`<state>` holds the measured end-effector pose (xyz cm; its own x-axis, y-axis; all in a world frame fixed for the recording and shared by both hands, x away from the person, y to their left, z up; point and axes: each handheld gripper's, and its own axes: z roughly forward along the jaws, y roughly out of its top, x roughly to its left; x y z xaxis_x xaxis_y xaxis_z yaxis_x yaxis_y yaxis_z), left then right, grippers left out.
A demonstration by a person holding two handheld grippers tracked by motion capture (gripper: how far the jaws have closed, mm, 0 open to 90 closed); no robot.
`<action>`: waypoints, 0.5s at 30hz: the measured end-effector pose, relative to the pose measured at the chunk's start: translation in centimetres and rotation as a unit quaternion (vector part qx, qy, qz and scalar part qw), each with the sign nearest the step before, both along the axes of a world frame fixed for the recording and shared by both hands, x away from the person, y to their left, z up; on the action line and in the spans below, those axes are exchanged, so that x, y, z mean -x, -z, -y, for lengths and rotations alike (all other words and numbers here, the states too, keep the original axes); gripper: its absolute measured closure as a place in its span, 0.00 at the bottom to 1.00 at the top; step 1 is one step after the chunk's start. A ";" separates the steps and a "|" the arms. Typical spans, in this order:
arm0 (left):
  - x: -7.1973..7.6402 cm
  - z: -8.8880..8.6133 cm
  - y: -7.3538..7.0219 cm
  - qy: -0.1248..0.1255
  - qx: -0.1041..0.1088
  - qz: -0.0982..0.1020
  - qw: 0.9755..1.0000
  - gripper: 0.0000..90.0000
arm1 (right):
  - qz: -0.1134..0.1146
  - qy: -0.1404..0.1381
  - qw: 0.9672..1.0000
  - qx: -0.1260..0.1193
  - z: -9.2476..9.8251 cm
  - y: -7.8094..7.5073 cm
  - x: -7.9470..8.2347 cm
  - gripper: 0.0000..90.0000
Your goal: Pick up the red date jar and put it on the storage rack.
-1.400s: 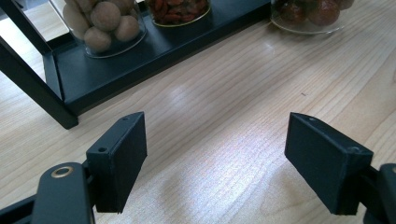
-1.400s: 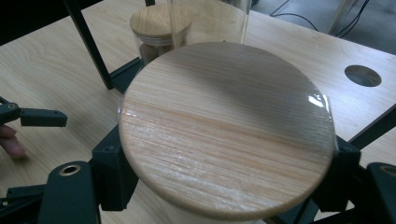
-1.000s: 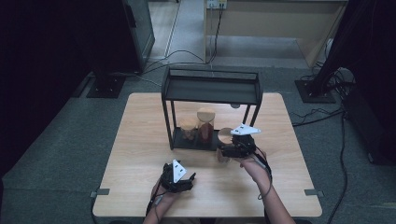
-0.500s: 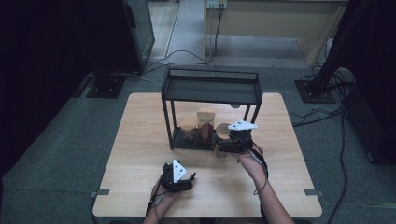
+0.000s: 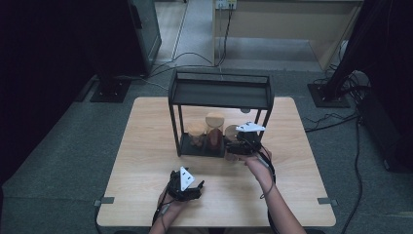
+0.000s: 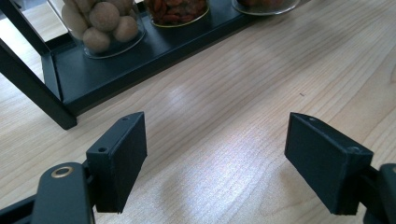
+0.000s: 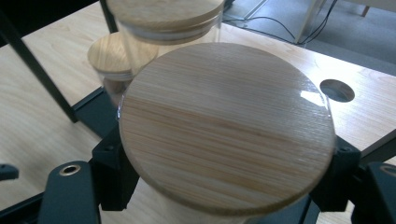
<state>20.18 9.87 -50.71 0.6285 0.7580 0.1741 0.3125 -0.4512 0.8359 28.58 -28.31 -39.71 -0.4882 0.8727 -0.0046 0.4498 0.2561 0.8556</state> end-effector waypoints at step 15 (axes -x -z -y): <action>0.0 0.0 0.1 0.000 0.002 0.000 1.000 0.23 | 0.009 0.033 0.999 -0.005 -0.9 0.5 -1.1 0.28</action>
<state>20.18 9.86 -50.77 0.6286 0.7588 0.1706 0.3125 -0.4473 0.8380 29.66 -27.43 -40.19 -0.4296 0.9030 -0.0042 0.4505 0.2183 0.8657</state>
